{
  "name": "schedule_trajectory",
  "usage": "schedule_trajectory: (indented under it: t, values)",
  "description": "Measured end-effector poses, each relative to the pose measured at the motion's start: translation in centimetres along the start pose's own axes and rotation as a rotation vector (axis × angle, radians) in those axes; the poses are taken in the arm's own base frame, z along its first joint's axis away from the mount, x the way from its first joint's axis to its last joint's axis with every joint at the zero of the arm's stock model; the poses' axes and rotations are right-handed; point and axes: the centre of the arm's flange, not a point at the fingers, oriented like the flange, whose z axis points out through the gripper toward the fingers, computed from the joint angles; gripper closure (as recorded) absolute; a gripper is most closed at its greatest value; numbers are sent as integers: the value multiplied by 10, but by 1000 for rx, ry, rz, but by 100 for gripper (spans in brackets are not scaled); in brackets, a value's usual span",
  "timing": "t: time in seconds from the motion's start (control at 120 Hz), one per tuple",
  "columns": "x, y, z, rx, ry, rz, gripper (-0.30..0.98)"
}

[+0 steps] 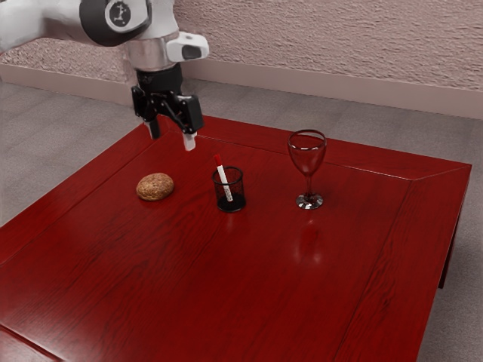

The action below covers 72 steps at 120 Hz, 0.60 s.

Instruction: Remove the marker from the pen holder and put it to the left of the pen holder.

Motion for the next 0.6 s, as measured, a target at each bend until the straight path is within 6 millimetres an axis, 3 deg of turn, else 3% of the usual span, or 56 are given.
schedule_trajectory:
  t: [0.067, 0.133, 0.167, 0.233, 0.308, 0.358, 0.442, 0.6]
  values:
    - [0, 19, 12, 15, -3, 30, 0]
    - [24, 33, 46, 23, -42, 50, 0]
    - [45, 16, 64, 23, -60, 18, 1]
    - [77, -58, 97, 31, -67, -111, 0]
    - [106, -84, 133, 113, -32, -195, 0]
    - [129, -91, 150, 170, 17, -246, 0]
    - [164, -86, 159, 207, 134, -287, 0]
    - [211, -86, 188, 173, 328, -340, 0]
